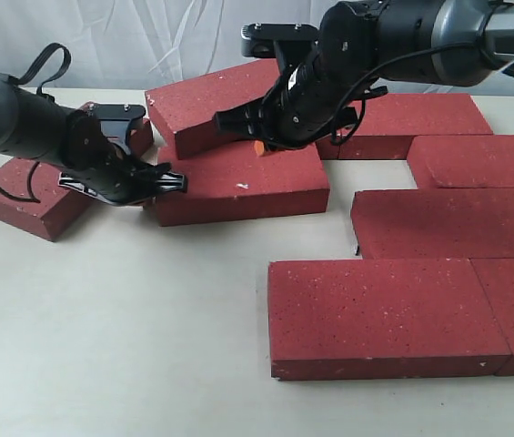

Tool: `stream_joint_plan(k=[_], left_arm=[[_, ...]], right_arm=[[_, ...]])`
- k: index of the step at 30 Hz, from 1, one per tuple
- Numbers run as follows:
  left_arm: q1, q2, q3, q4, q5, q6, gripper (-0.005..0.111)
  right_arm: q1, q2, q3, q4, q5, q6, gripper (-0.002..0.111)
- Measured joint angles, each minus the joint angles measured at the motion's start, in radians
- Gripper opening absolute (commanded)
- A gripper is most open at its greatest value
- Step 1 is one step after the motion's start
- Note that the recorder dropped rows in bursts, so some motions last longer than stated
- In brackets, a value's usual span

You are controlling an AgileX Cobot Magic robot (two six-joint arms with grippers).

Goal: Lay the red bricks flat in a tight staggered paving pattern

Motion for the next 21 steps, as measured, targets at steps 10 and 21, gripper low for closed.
stream_joint_plan(k=[10,21], left_arm=[[0.003,-0.042,-0.011,-0.024,0.108,-0.041,0.0],[-0.028,-0.042,-0.011,-0.043,-0.017,-0.041,0.0]], right_arm=[[0.0,0.0,0.0,-0.004,0.006,0.002,-0.001],[0.0,0.0,0.0,-0.006,0.027,0.002,-0.001]])
